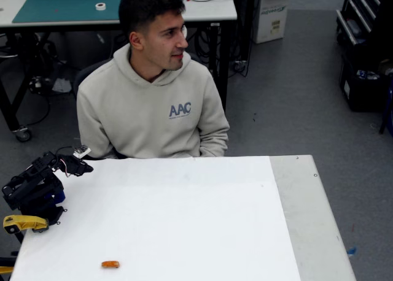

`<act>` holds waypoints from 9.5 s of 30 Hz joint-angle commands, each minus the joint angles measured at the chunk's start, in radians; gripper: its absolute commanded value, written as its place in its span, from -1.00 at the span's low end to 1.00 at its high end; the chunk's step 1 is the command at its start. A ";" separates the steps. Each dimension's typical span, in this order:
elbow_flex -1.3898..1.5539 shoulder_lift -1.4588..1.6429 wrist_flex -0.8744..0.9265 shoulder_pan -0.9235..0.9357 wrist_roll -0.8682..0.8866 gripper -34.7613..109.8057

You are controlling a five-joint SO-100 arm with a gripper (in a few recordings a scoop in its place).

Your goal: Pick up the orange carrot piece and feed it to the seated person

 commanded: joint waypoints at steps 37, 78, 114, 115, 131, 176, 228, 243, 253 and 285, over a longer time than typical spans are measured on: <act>-0.017 0.015 0.009 -0.032 0.015 -0.55; -0.301 -0.270 0.003 0.026 0.029 -0.55; -1.284 -1.445 0.003 0.974 -0.012 -0.55; -1.304 -1.466 0.003 0.991 -0.034 -0.55; -1.531 -1.755 0.014 1.307 -0.414 -0.55; -1.586 -1.914 0.003 1.470 -0.606 -0.48; -1.586 -2.094 0.002 1.465 -0.606 -0.55; -1.730 -2.075 0.003 1.350 -0.606 -0.56; -2.123 -2.075 0.003 1.167 -0.606 -0.56; -3.300 -2.327 0.003 0.568 -0.643 -0.56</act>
